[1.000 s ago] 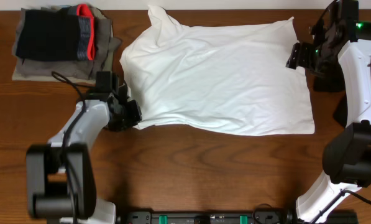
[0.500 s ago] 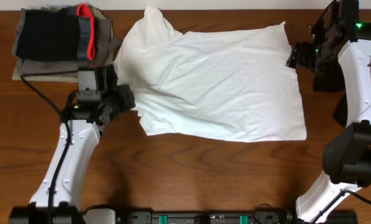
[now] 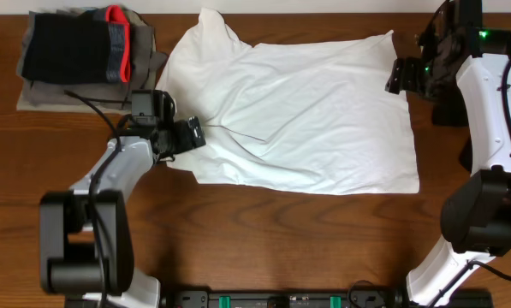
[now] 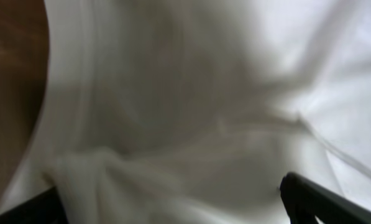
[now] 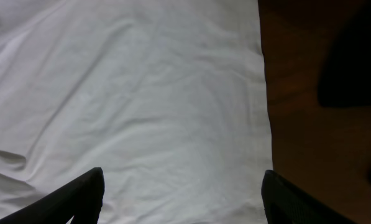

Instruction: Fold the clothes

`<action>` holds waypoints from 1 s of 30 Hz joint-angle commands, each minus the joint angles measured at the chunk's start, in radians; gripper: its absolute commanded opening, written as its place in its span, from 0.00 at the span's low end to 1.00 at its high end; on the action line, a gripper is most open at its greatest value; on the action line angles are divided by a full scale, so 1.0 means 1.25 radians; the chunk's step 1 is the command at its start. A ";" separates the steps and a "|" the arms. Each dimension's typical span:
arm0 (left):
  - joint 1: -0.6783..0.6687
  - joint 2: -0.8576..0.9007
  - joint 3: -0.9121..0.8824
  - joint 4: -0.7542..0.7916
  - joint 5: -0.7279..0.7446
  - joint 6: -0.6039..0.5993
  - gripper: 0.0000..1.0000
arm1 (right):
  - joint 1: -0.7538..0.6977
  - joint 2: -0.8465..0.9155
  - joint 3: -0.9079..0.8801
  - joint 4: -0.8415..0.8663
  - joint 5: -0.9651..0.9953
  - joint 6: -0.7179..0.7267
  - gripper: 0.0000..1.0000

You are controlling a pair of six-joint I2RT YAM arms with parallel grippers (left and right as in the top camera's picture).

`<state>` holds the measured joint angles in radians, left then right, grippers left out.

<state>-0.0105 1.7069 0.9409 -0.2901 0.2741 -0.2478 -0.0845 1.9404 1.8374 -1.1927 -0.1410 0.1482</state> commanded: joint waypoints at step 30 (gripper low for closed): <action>-0.114 -0.023 0.009 -0.346 -0.019 0.210 0.77 | 0.005 -0.001 -0.002 0.021 0.006 -0.013 0.81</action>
<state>-0.1474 1.6489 0.9451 -0.7296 0.2581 0.0002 -0.0837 1.9404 1.8370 -1.1633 -0.1402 0.1478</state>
